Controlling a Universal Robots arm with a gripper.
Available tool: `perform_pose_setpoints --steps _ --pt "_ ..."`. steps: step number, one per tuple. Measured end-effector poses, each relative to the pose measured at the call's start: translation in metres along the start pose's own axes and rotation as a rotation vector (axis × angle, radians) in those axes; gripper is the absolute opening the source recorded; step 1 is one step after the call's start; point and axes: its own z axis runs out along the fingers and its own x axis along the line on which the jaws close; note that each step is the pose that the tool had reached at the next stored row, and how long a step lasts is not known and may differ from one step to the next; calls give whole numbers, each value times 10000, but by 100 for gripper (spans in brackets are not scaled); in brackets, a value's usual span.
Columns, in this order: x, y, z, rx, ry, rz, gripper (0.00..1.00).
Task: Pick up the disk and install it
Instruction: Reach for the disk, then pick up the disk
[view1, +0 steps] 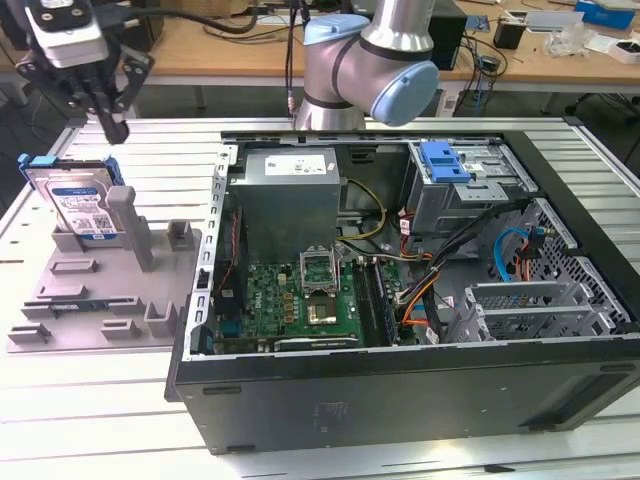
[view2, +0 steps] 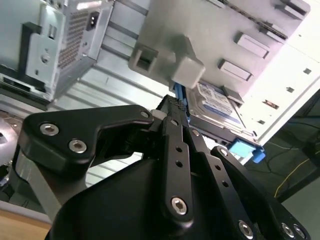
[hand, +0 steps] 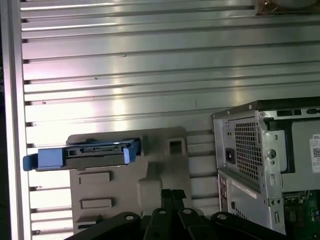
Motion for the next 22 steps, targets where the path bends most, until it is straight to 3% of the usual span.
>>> perform_pose_setpoints --steps 4,7,22 --pt "217 20 0 0 1 -1 11" --pt "336 24 -2 1 3 -1 11" --pt "336 24 -1 17 -1 -2 11"
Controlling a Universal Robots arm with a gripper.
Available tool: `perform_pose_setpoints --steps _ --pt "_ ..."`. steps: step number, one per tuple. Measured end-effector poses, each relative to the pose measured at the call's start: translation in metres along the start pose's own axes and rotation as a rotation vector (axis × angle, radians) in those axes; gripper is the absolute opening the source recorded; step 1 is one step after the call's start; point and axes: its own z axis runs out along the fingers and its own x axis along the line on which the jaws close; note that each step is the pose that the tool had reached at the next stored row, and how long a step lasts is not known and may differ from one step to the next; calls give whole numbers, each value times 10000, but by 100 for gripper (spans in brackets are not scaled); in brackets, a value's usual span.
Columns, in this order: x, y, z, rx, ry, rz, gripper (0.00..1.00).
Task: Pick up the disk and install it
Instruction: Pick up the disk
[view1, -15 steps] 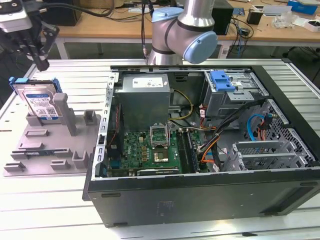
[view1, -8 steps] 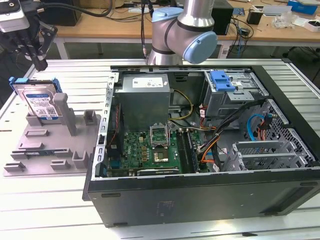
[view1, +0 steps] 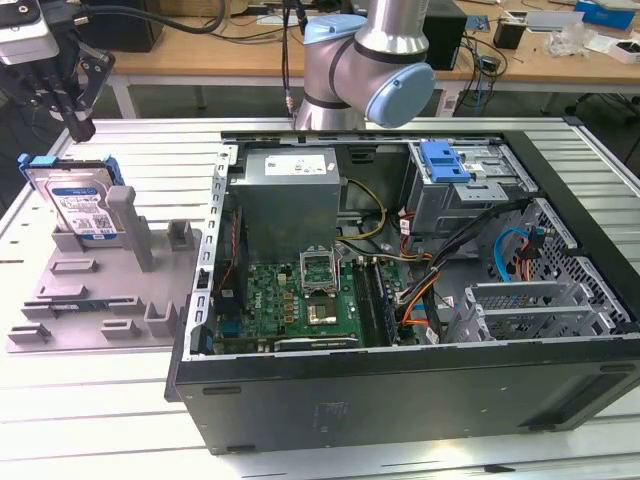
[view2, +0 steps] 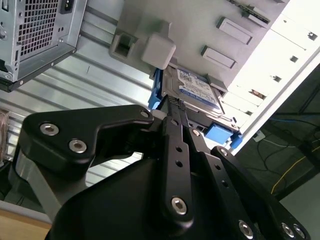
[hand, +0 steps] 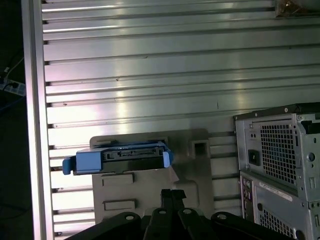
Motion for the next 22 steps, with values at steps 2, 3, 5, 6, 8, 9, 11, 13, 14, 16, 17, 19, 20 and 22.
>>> perform_pose_setpoints --steps 2,3,5,6,8,9,11,13,14,16,17,19,20,22 --pt "2 8 0 21 0 -17 11" --pt "7 17 0 26 5 -151 11" --pt "7 18 0 18 20 -504 11" --pt "7 19 2 10 34 -855 11" --pt "7 19 6 -10 72 -1727 11" --pt "7 19 7 -20 88 -2119 11" --pt "7 22 8 -32 112 -2653 11" --pt "12 27 8 -40 126 -2933 11" --pt "13 29 8 -42 131 -3032 11" --pt "21 38 8 -52 154 -3441 24" --pt "24 41 8 -56 164 -3636 29" --pt "28 45 8 -63 177 -3883 36" --pt "29 46 8 -66 184 -4009 36" --pt "32 48 8 -72 197 -4281 36"
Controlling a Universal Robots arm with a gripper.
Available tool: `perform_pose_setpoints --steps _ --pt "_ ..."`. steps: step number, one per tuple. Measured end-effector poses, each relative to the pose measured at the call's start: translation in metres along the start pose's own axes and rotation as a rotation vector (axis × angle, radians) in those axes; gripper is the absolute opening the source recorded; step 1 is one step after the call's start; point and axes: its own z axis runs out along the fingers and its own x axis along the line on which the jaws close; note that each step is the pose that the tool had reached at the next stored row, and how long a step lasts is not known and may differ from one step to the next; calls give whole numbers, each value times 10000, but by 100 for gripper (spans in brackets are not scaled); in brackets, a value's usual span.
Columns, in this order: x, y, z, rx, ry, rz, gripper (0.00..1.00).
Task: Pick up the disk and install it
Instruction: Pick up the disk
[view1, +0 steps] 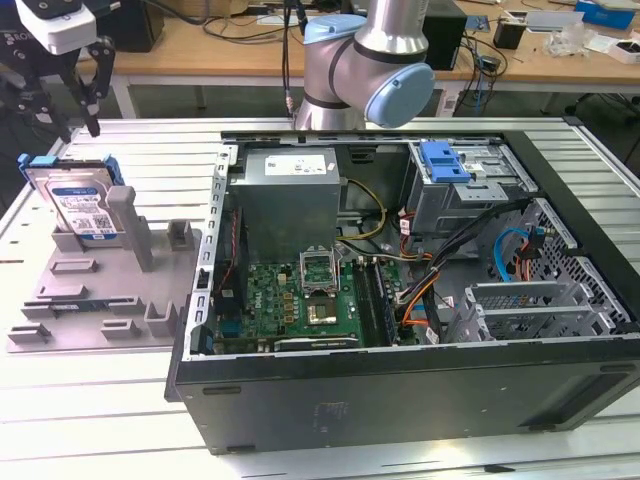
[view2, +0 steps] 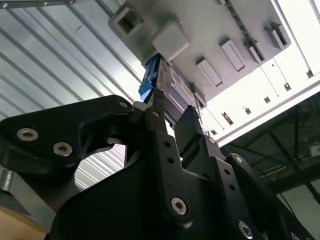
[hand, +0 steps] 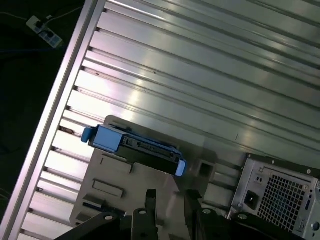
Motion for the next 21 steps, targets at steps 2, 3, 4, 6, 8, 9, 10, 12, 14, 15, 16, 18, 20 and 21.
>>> perform_pose_setpoints --steps 2,3,4,6,8,9,10,12,14,15,16,18,20,21 --pt "1 5 1 -7 13 -279 38" --pt "2 8 1 -12 24 -492 43" --pt "2 9 1 -16 30 -624 43" --pt "3 13 1 -24 46 -927 50" --pt "2 18 2 -37 72 -1466 50" --pt "1 18 3 -40 78 -1634 50" --pt "1 19 4 -47 91 -1939 50" --pt "2 20 7 -57 111 -2398 50" --pt "2 20 11 -65 127 -2803 50" --pt "2 20 13 -68 133 -2924 50" --pt "3 20 17 -72 141 -3112 50" --pt "4 20 21 -79 152 -3401 50" --pt "4 21 24 -85 164 -3726 50" --pt "5 21 26 -91 174 -3974 50"
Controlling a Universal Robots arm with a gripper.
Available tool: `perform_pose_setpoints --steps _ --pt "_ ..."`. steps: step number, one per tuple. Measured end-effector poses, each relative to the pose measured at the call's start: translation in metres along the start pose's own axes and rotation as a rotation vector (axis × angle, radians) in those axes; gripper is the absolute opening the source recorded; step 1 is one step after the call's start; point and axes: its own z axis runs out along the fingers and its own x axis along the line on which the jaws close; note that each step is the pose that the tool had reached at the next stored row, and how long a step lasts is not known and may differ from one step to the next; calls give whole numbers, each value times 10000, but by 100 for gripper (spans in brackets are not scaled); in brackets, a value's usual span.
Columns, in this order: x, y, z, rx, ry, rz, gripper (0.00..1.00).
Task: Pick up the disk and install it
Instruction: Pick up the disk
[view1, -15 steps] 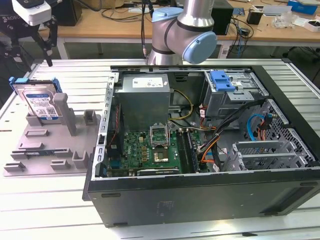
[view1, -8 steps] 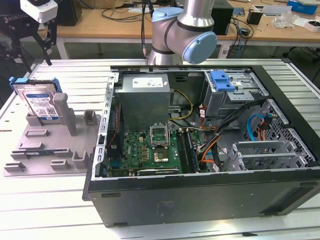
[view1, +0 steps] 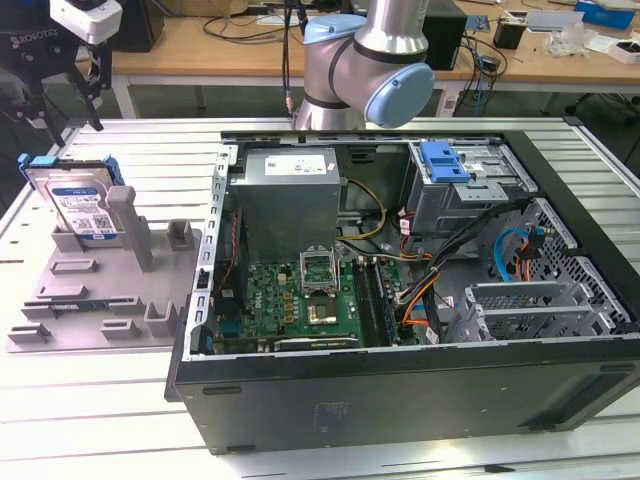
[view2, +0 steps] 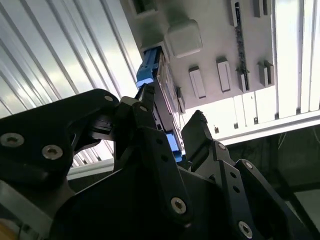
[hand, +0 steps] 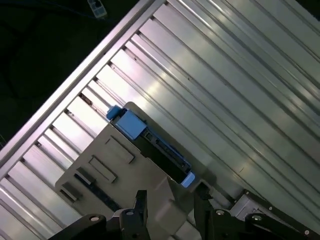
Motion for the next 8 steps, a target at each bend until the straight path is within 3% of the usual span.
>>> perform_pose_setpoints --steps 8 --pt "0 -1 13 -38 77 -1830 50"
